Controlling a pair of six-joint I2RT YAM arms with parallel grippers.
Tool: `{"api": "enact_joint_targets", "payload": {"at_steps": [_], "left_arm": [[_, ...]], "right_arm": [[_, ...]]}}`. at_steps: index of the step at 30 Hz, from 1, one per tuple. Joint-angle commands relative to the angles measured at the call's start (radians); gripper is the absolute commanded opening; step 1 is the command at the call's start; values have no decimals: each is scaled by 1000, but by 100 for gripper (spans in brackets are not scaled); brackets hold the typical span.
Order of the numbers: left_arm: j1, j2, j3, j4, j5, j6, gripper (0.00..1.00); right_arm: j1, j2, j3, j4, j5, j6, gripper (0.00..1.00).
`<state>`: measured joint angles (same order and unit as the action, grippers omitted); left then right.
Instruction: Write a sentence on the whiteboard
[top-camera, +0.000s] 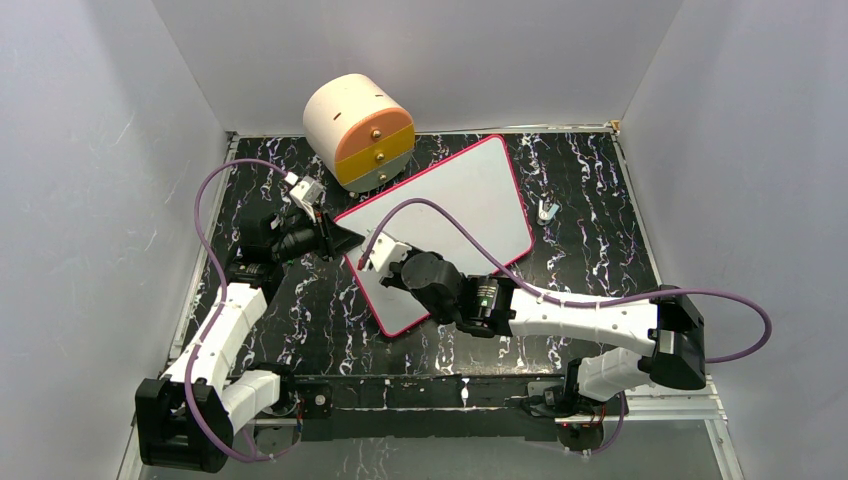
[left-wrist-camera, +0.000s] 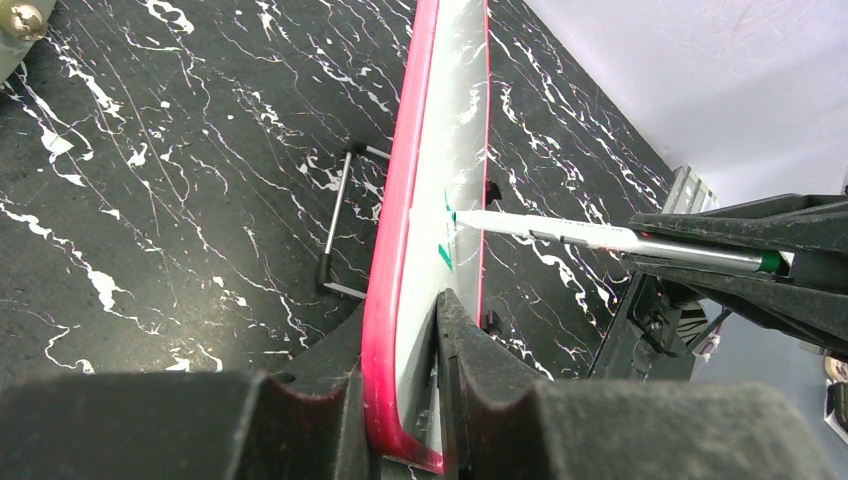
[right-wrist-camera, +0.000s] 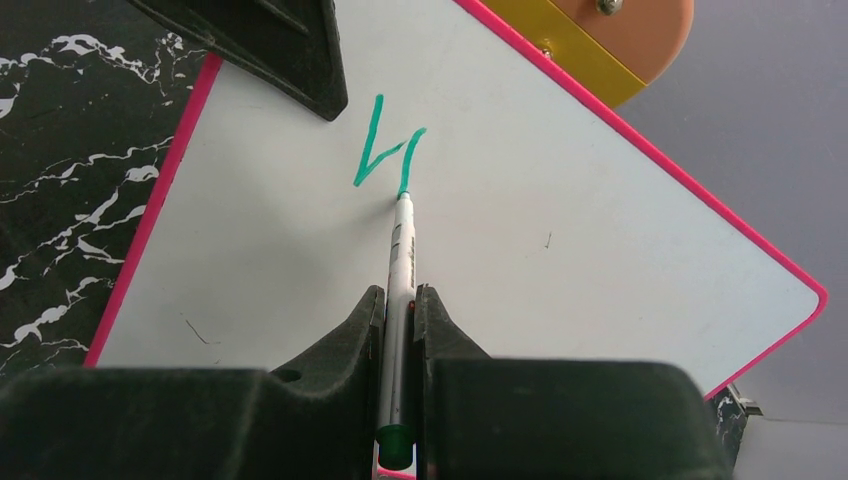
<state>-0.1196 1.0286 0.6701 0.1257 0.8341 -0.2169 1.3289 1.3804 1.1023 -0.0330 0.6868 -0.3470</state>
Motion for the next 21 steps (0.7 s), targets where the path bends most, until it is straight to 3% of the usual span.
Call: {"api": "enact_joint_targets", "payload": {"at_steps": [1,21], "left_arm": [[-12,33,-50,-146,-133,205,0],[-14,33,-49,-150,-132,209,0]], "right_arm": [[-20,-26,-2,96,22,-25,0],[-51,-10,15,169,6,-73,0]]}}
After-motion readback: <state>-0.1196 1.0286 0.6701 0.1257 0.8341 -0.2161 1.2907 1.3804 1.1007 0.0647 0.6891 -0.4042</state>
